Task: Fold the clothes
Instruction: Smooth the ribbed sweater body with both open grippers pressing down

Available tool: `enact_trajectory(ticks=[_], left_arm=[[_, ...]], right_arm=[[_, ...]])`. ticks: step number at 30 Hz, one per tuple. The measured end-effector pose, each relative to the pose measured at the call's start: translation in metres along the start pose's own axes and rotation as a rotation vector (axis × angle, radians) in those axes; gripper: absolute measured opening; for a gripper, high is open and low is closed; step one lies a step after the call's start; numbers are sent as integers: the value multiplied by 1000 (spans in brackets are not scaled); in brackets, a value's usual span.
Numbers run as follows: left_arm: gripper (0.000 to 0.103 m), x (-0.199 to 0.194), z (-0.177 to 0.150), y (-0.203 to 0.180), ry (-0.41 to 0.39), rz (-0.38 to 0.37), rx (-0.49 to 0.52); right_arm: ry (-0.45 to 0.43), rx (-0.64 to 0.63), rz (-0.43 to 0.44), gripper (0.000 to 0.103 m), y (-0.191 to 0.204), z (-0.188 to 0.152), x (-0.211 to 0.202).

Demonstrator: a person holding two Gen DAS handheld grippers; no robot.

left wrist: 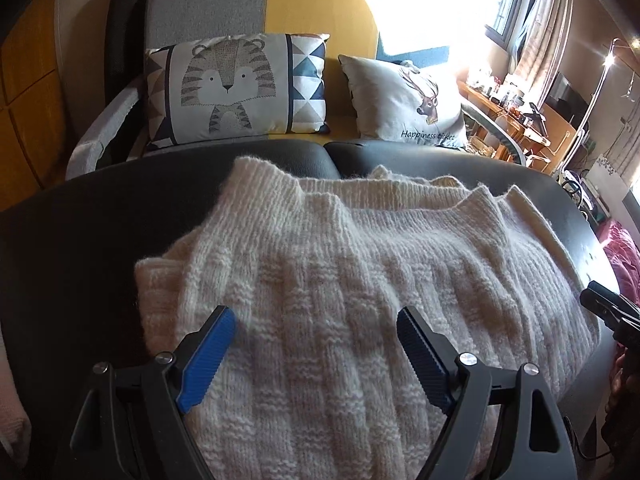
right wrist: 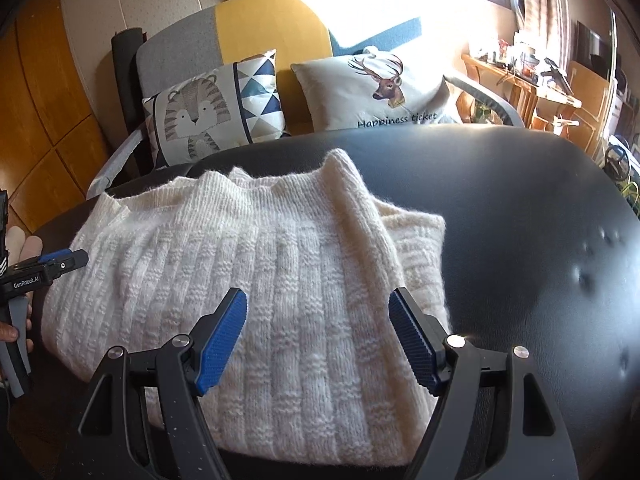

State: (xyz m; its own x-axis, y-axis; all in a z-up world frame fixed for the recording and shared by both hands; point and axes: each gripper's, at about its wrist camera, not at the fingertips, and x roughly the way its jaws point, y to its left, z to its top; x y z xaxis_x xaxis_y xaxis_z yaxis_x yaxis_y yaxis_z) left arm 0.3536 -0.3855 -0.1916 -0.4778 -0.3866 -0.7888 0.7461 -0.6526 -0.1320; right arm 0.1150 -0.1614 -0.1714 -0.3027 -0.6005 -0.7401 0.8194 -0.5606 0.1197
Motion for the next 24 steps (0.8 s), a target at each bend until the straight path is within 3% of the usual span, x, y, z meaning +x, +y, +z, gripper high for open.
enact_trajectory(ticks=[6,8,11,24], left_arm=[[86,23,13,-7,9,98,59],[91,28,8,-3,10,97,44],[93,26,0,6,4,61,-10],[93,-24,-73,-6,-8,1,-8]], right_arm=[[68,-155,55,77,25,14,47],[100,-163,65,81,19,10,61],[84,-85,120,84,-1,12,59],[69,-131,160,85,-14,-30,10]])
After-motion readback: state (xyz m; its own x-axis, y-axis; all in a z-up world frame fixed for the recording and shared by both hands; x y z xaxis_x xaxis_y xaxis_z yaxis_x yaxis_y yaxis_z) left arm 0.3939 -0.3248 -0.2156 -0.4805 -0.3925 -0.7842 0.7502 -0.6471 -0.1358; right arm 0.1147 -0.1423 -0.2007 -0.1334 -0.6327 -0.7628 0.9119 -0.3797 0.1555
